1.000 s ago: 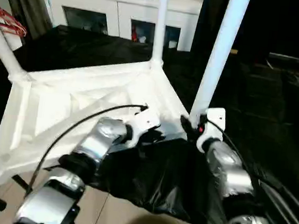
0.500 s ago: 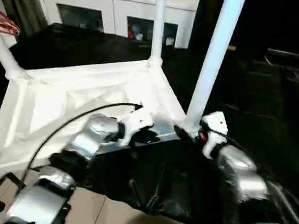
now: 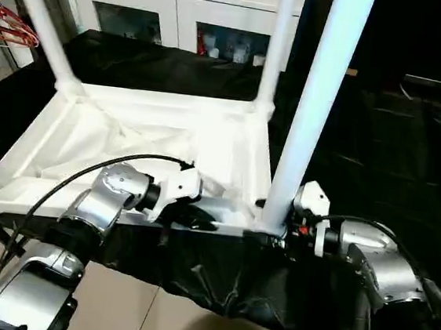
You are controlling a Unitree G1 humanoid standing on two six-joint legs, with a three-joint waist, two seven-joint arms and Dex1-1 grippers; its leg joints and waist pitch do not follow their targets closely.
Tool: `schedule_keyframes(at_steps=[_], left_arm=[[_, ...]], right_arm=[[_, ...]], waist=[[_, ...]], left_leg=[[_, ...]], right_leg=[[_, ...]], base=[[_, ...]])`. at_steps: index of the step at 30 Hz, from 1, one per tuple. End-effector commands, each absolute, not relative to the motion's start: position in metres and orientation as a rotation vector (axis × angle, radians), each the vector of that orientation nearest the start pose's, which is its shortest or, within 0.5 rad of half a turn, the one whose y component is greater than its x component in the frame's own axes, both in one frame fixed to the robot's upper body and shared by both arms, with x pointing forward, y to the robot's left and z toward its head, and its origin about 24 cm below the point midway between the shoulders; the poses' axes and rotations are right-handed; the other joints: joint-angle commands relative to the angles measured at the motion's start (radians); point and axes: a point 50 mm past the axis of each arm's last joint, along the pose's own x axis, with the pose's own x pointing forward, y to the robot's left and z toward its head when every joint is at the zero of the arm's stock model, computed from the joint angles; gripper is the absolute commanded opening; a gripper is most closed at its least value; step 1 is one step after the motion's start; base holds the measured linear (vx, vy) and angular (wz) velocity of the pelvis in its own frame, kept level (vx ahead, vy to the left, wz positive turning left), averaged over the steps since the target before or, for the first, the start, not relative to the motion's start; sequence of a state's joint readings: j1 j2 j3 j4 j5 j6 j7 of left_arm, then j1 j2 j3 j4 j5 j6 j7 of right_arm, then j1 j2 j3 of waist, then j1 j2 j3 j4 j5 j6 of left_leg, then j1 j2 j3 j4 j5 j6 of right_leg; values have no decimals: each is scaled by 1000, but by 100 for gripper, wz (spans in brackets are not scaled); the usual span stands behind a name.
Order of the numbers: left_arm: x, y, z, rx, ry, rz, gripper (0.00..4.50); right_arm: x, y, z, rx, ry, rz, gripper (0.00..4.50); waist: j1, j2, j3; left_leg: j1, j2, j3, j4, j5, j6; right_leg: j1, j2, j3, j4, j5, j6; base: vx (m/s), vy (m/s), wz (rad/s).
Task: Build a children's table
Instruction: Rotate leg to tighten
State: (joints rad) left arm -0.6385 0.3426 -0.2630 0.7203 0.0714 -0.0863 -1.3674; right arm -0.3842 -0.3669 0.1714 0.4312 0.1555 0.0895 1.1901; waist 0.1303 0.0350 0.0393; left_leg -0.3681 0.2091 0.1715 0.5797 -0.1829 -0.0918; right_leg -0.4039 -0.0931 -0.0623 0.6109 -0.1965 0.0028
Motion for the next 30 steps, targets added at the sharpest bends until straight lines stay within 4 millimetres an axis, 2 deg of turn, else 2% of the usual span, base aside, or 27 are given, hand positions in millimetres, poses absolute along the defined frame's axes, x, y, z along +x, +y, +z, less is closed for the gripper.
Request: schedule_keyframes(at_steps=[1,4,6,9,11,19,21,22,23,25,27,28,29,30], left_arm=[[321,119,65,474,327,-1534,0],[321,122,66,479,332,-1542,0],[321,124,66,483,338,-1546,0],[321,126,66,488,344,-1549,0],[321,125,66,486,344,-1550,0],[322,119,63,466,329,-1512,0],[323,117,61,470,331,-1492,0],[326,111,58,476,334,-1432,0],[326,110,57,477,333,-1425,0],[331,99,56,464,316,-1344,0],[332,87,55,446,302,-1312,0],[333,83,55,442,298,-1304,0],[333,78,55,437,293,-1295,0],[333,71,55,432,289,-1275,0]], right_arm=[[273,-124,35,-140,341,1449,362],[272,-125,36,-147,354,1470,353],[271,-124,35,-154,359,1481,321],[270,-122,34,-163,359,1486,315],[269,-121,34,-147,364,1493,283],[270,-116,31,-112,324,1417,266],[272,-114,30,-103,315,1378,265],[278,-110,27,-83,301,1271,265],[279,-109,26,-82,300,1256,265],[291,-104,20,-72,296,1069,265],[299,-101,16,-47,299,936,265],[301,-100,15,-35,299,901,265],[304,-98,14,-10,302,851,265],[308,-95,13,24,305,785,265]], waist=[[3,-9,-60],[9,-8,-62],[11,-7,-63],[11,-8,-62],[12,-8,-63],[12,-4,-62],[11,-3,-57],[9,-3,-56],[7,-3,-54],[2,-7,-48],[-6,-9,-45],[-11,-9,-46],[-14,-15,-46],[-15,-13,-46]], left_leg=[[6,21,4,-62,-167,84],[8,22,4,-61,-155,82],[7,21,3,-60,-150,82],[7,21,3,-61,-160,77],[7,21,3,-61,-160,74],[8,20,3,-62,-171,67],[10,21,3,-67,-211,52],[11,21,2,-71,-232,40],[11,21,2,-73,-243,33],[16,18,-2,-81,-289,1],[16,14,-6,-86,-304,-17],[21,13,-7,-86,-312,-18],[20,14,-6,-86,-306,-12],[19,13,-6,-86,-302,-9]], right_leg=[[56,-48,34,-58,-53,-264],[54,-47,34,-56,-35,-264],[55,-47,34,-53,-19,-268],[55,-47,34,-55,-29,-267],[56,-47,34,-54,-29,-266],[55,-47,34,-56,-37,-265],[54,-48,34,-64,-100,-255],[53,-49,35,-68,-141,-245],[52,-50,36,-70,-164,-239],[49,-57,36,-86,-312,-196],[49,-56,36,-92,-393,-163],[47,-56,36,-98,-415,-150],[46,-54,37,-99,-400,-150],[46,-53,38,-98,-390,-151]], base=[[0,0,0],[0,0,0],[0,0,0],[0,0,0],[0,0,0],[0,0,0],[0,0,0],[0,0,0],[0,0,0],[0,0,0],[0,0,0],[0,0,0],[0,0,0],[0,0,0]])
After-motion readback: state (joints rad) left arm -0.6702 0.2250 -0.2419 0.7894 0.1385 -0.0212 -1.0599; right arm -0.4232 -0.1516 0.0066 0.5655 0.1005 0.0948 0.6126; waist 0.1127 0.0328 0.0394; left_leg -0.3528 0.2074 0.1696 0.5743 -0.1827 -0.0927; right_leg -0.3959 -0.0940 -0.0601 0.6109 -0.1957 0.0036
